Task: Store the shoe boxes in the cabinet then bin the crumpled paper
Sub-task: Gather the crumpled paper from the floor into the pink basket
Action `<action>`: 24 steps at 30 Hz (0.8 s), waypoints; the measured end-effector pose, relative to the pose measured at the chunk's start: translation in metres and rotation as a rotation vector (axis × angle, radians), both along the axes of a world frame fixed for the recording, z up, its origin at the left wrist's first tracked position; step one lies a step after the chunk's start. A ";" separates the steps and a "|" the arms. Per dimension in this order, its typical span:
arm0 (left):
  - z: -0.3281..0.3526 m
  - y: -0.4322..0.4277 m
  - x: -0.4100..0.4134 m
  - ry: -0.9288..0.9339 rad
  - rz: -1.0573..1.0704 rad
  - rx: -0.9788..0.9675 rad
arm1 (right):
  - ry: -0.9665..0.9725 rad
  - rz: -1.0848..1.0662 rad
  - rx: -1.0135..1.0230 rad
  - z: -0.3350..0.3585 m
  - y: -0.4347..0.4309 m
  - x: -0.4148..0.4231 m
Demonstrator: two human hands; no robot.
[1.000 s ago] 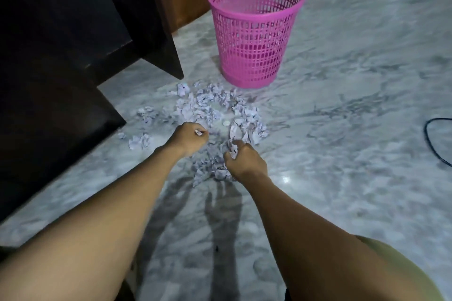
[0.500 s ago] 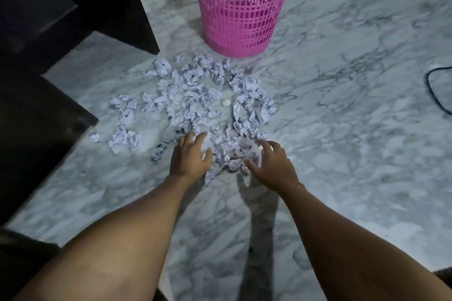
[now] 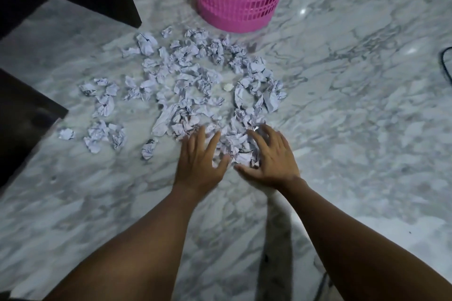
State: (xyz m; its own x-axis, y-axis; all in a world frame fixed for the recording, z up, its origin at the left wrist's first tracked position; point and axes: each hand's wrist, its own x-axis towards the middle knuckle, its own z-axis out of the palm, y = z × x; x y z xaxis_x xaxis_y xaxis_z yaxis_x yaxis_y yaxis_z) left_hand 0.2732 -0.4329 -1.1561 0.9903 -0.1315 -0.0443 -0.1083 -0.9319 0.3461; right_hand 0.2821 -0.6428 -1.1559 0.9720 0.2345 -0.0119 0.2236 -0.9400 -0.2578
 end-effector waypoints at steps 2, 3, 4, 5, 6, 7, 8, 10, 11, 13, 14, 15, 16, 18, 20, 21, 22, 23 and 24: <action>0.002 -0.002 0.000 -0.094 -0.010 -0.009 | -0.129 -0.018 0.052 -0.002 0.000 0.003; 0.003 -0.001 -0.001 -0.158 -0.019 -0.009 | -0.192 -0.040 0.065 -0.002 -0.001 0.005; 0.005 0.001 -0.003 -0.207 -0.020 -0.006 | -0.232 -0.053 0.066 -0.002 -0.001 0.009; 0.005 0.005 -0.006 -0.240 -0.011 -0.004 | -0.245 -0.044 0.060 -0.003 -0.003 0.013; 0.006 0.009 -0.008 -0.262 0.008 -0.003 | -0.238 -0.010 0.060 -0.003 -0.004 0.017; 0.007 0.014 -0.010 -0.265 0.030 0.001 | -0.220 0.045 0.068 -0.004 -0.005 0.023; 0.007 0.019 -0.011 -0.240 0.048 0.014 | -0.198 0.113 0.076 -0.004 -0.006 0.029; 0.007 0.029 -0.010 -0.123 0.042 0.035 | -0.128 0.247 0.064 -0.005 -0.002 0.042; 0.006 0.032 -0.009 -0.064 0.025 0.030 | -0.093 0.302 0.048 -0.004 0.001 0.047; 0.004 0.036 -0.006 0.007 -0.007 0.013 | -0.075 0.384 0.040 -0.004 0.009 0.055; 0.003 0.035 -0.005 0.028 -0.014 0.013 | -0.093 0.414 0.048 -0.005 0.012 0.058; 0.002 0.034 -0.003 0.041 -0.018 0.022 | -0.120 0.437 0.057 -0.006 0.015 0.059; 0.001 0.033 -0.002 0.040 -0.019 0.039 | -0.151 0.455 0.067 -0.008 0.017 0.060; 0.000 0.031 -0.001 -0.004 -0.017 0.078 | -0.201 0.483 0.093 -0.012 0.020 0.060; -0.002 0.029 0.000 -0.072 -0.024 0.105 | -0.226 0.500 0.127 -0.016 0.022 0.059; -0.004 0.029 0.000 -0.108 -0.036 0.109 | -0.231 0.506 0.144 -0.017 0.022 0.059; -0.006 0.029 0.000 -0.138 -0.048 0.108 | -0.237 0.512 0.159 -0.018 0.023 0.059; -0.007 0.029 0.000 -0.156 -0.056 0.105 | -0.244 0.520 0.171 -0.019 0.023 0.060; -0.007 0.028 0.001 -0.155 -0.059 0.107 | -0.250 0.524 0.183 -0.020 0.024 0.060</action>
